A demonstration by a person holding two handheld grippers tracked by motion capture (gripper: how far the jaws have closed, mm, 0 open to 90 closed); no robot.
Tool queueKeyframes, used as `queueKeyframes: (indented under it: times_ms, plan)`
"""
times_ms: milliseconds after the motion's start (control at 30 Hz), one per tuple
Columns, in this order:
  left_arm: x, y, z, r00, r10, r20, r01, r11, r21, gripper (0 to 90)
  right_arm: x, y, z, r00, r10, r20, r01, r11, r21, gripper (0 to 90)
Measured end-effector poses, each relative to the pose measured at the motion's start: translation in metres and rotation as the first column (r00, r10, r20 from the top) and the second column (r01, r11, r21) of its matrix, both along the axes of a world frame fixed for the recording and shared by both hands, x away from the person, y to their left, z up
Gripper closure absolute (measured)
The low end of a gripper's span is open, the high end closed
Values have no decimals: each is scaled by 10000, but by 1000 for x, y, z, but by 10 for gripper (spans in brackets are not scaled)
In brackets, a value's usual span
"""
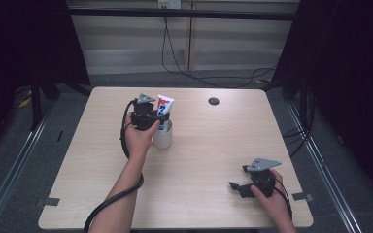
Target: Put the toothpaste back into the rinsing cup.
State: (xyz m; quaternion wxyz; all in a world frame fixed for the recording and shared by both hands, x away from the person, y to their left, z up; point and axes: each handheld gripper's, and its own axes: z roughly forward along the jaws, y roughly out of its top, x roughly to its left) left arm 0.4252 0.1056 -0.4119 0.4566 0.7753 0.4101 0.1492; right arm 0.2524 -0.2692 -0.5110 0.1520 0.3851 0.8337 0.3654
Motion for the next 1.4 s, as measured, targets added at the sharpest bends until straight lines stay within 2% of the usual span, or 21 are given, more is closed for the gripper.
queueKeyframes:
  times_ms: [233,767,1400]
  plan:
    - [-3,-1,-4,10000,-36,55,35,9998,171,604,0,0,0,10000,1,-3,-1,10000,1,149]
    - [-9,-1,-13,9993,140,333,-137,9999,-99,602,0,0,0,10000,8,-1,-8,10000,-2,149]
    - [-15,-1,-25,9988,198,450,-194,9998,-92,598,0,0,0,10000,8,-2,-8,10000,-1,149]
